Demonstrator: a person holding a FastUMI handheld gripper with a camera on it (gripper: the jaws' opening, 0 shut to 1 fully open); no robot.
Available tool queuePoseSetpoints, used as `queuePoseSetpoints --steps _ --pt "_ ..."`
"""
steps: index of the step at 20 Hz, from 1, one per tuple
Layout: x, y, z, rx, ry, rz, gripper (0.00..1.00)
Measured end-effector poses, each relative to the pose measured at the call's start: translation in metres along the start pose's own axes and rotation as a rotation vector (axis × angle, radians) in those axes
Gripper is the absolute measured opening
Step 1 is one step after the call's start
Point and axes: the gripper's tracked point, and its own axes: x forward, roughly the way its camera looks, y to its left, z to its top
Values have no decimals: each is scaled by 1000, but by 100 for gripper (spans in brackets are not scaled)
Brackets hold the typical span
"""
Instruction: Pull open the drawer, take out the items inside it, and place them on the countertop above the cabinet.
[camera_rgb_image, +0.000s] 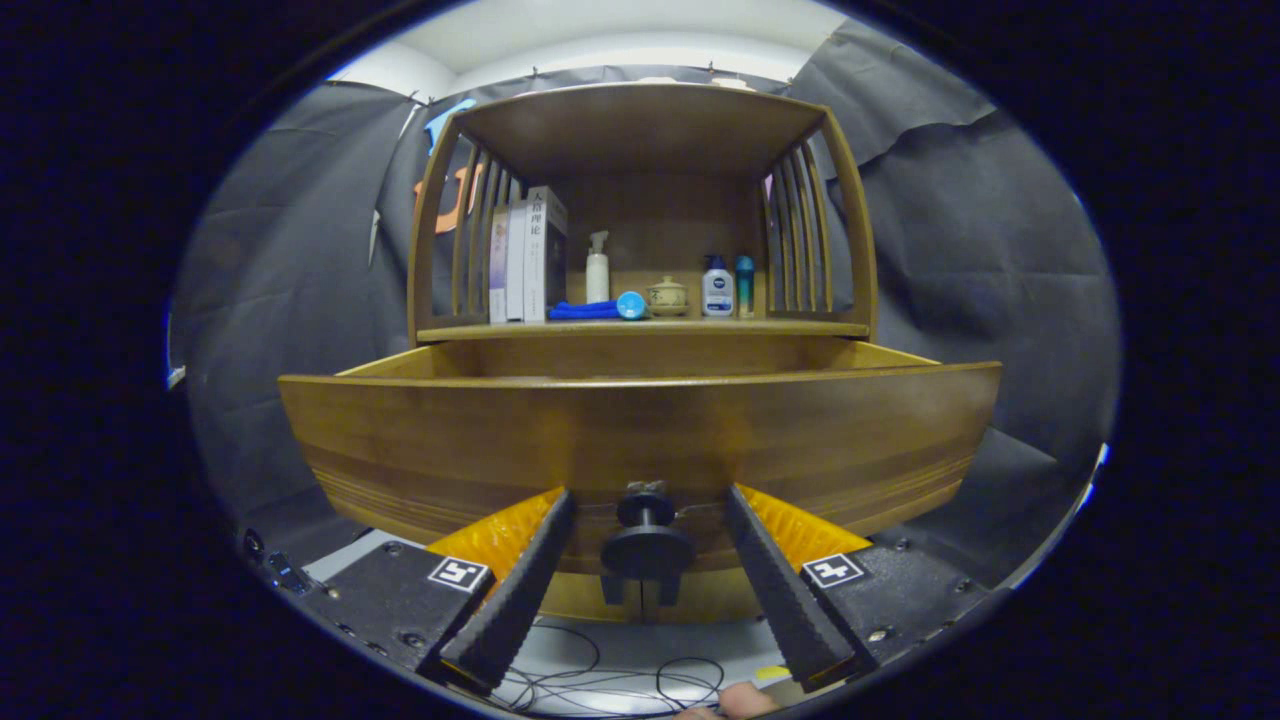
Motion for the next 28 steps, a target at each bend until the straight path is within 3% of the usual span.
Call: queuePoseSetpoints --steps 28 --pt "120 6 34 -35 70 -31 99"
